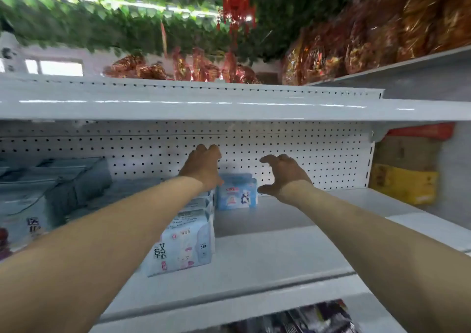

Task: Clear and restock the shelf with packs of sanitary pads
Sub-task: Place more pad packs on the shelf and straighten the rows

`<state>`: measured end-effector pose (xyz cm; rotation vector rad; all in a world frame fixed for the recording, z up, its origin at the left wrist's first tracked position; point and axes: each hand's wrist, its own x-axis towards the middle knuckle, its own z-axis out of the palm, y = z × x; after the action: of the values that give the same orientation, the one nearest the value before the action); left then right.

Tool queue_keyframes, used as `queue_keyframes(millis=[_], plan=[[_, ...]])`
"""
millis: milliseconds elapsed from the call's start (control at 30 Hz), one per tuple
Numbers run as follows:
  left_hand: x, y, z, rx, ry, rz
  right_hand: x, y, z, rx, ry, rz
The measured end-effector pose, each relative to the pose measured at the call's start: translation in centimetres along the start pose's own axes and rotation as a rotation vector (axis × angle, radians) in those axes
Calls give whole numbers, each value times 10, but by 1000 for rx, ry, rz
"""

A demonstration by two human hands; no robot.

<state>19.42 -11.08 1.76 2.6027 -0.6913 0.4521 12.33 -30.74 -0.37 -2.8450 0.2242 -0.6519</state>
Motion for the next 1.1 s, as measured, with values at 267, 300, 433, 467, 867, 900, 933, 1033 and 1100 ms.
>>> queue_keyframes(millis=[267,300,433,467,867,900,933,1033,1100], plan=[[-105,59,-15,-57,79,-125,-89,7,-54,79,25,-65],[-121,67,-16,-68,91,-137,-101,9,-59,99,14,-77],[-178,90,-18,-99,88,-218,-150,14,-77,118,-50,-127],[-192,94,-19,-93,88,-240,-162,15,-81,116,-64,-141],[-317,86,-9,-21,1,-376,-265,4,-65,138,-226,-227],[-325,82,-6,-22,-13,-388,-270,1,-58,139,-240,-224],[-332,75,-1,-22,-29,-400,-275,-3,-50,143,-254,-220],[-353,49,13,-33,-66,-423,-290,-16,-23,136,-313,-188],[-369,30,24,-27,-90,-442,-299,-25,0,138,-350,-171]])
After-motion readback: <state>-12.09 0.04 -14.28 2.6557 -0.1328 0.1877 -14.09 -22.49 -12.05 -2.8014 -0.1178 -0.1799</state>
